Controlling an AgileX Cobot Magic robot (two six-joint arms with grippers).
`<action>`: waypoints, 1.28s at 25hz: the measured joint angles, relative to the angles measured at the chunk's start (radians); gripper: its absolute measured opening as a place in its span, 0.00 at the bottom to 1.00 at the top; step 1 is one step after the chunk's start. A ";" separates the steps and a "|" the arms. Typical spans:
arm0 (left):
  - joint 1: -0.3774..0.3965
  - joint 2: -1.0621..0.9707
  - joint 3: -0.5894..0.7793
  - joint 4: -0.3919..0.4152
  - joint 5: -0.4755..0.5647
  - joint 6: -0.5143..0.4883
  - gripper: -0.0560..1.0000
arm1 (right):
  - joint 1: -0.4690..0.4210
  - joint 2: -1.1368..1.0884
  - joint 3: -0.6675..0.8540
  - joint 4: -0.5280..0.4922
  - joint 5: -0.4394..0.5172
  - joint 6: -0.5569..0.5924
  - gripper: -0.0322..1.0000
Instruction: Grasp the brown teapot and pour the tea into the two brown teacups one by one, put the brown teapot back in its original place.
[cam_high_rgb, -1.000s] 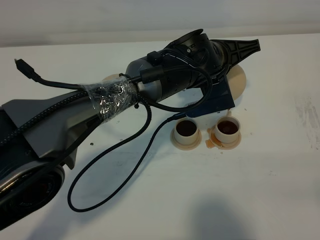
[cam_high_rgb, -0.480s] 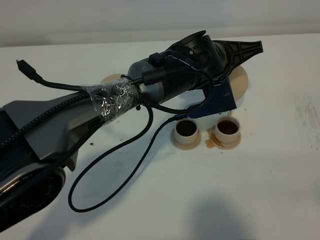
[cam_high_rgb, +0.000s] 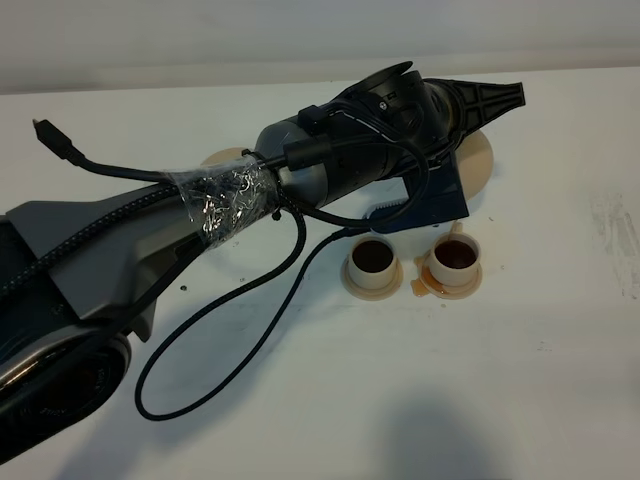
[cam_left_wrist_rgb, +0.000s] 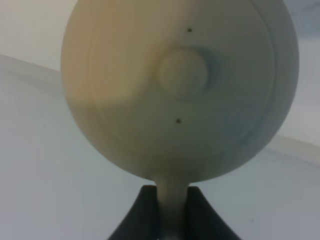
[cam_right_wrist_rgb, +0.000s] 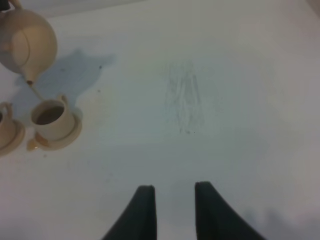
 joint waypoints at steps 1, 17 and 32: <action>-0.001 0.000 0.000 0.003 -0.001 0.000 0.06 | 0.000 0.000 0.000 0.000 0.000 0.000 0.25; -0.009 0.000 0.000 0.011 -0.017 0.004 0.06 | 0.000 0.000 0.000 0.000 0.000 0.000 0.25; -0.028 0.000 0.000 0.040 -0.027 0.026 0.06 | 0.000 0.000 0.000 0.000 0.000 0.000 0.25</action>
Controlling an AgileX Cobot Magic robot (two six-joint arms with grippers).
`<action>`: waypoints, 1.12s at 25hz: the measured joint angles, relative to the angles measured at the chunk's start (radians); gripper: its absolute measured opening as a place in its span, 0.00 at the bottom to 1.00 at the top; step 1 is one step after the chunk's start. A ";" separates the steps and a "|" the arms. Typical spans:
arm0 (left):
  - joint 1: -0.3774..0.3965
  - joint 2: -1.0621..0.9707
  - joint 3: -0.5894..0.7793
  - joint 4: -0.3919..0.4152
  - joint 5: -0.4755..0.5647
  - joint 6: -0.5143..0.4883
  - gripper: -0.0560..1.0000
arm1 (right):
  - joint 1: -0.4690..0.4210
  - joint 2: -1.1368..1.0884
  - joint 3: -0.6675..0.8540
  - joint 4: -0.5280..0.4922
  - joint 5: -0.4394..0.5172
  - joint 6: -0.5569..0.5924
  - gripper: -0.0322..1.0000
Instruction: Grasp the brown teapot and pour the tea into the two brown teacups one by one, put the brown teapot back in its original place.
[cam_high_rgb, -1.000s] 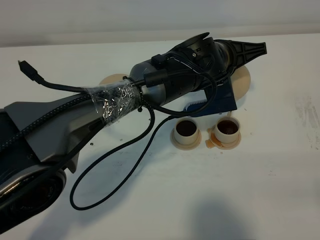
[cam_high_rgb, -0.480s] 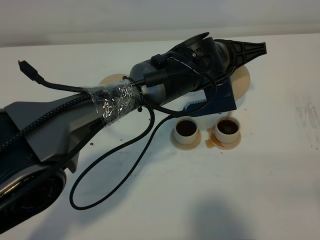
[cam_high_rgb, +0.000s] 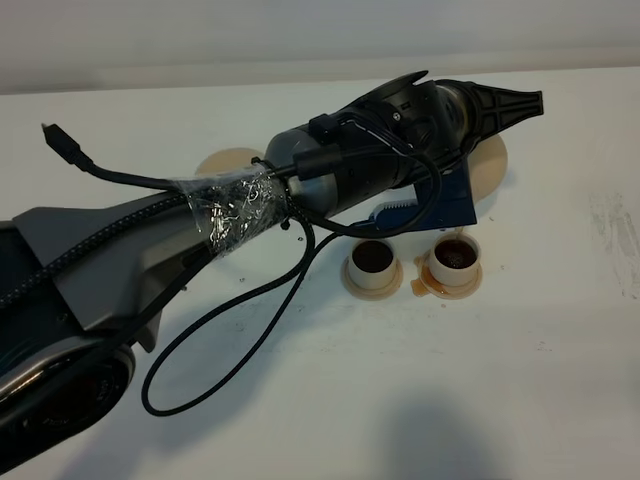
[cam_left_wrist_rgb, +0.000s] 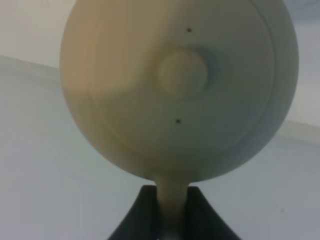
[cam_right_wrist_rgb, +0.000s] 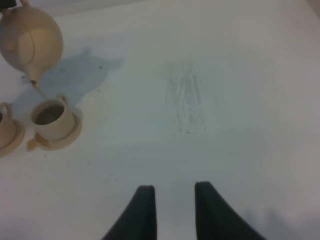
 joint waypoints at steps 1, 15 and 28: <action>-0.001 0.000 0.000 0.000 -0.003 0.000 0.06 | 0.000 0.000 0.000 0.000 0.000 0.000 0.25; -0.004 0.000 0.000 0.018 -0.007 0.002 0.06 | 0.000 0.000 0.000 0.000 0.000 0.000 0.25; -0.011 0.000 0.000 0.017 -0.002 0.001 0.06 | 0.000 0.000 0.000 0.000 0.000 0.000 0.25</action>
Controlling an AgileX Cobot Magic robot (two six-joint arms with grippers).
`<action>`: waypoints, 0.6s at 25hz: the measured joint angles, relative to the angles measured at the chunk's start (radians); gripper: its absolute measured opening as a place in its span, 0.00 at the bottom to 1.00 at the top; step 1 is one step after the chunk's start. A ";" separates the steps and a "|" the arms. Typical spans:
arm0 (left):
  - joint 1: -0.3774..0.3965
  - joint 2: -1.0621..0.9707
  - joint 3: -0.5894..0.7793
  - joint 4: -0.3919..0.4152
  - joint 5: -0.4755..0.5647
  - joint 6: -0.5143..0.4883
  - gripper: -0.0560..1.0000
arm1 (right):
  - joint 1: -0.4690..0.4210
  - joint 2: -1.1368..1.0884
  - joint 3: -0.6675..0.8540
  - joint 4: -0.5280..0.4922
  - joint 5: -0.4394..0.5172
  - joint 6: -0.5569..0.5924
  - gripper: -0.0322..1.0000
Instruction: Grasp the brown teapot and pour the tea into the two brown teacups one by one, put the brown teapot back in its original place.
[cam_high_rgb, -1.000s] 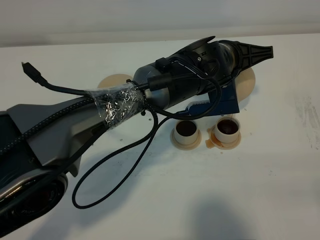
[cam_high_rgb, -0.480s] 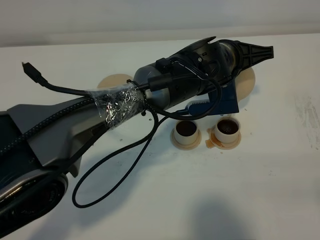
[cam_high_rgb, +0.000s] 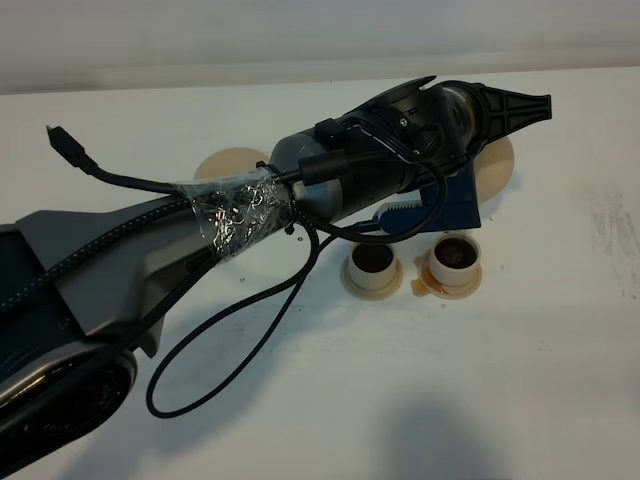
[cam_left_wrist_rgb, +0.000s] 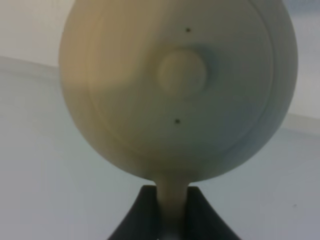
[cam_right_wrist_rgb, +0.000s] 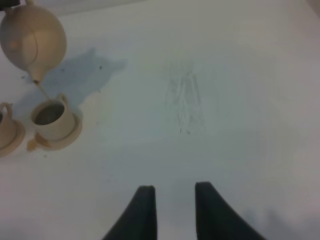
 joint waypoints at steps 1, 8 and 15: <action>0.000 0.000 0.000 -0.008 0.006 0.000 0.06 | 0.000 0.000 0.000 0.000 0.000 0.000 0.25; 0.000 0.000 0.000 -0.068 0.051 -0.019 0.06 | 0.000 0.000 0.000 0.000 0.000 0.000 0.25; 0.005 0.000 0.000 -0.119 0.117 -0.091 0.06 | 0.000 0.000 0.000 0.000 0.000 0.000 0.25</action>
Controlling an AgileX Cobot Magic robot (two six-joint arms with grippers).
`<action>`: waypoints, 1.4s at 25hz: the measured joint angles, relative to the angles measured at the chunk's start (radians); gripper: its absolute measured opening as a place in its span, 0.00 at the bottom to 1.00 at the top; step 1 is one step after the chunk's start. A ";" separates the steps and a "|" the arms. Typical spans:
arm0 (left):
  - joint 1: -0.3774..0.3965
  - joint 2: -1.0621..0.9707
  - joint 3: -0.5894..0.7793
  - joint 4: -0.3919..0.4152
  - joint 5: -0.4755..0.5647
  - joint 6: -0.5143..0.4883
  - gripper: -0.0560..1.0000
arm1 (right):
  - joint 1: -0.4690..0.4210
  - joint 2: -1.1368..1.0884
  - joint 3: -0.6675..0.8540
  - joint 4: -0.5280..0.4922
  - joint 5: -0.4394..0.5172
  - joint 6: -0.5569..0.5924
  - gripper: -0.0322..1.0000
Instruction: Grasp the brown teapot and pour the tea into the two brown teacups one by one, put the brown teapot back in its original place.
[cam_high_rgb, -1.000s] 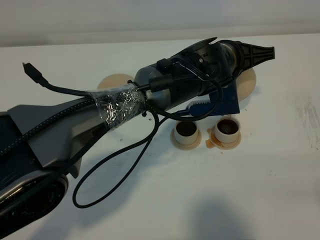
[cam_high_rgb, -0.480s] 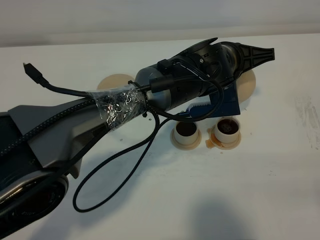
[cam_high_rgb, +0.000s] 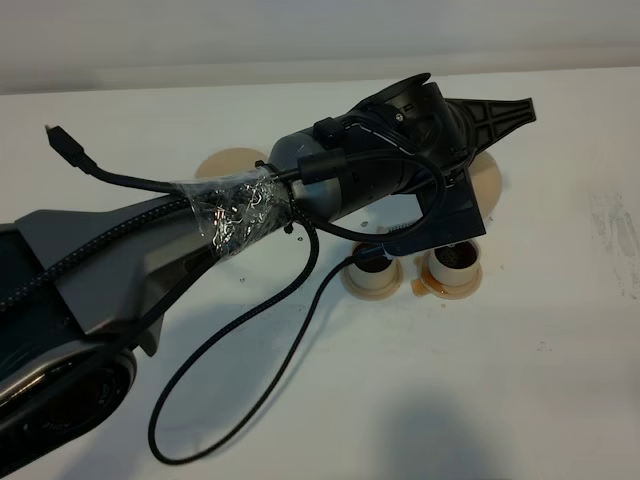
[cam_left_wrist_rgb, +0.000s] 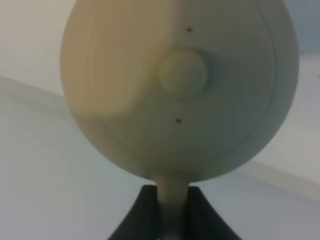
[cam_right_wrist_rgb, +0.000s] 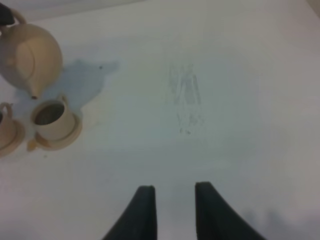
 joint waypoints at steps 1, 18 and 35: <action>0.005 0.000 0.000 -0.010 0.010 -0.010 0.06 | 0.000 0.000 0.000 0.000 0.000 0.000 0.25; 0.066 -0.089 0.000 -0.235 0.120 -0.578 0.06 | 0.000 0.000 0.000 0.000 0.000 0.000 0.25; 0.012 -0.189 0.000 -0.476 0.534 -1.247 0.06 | 0.000 0.000 0.000 0.000 0.000 0.000 0.25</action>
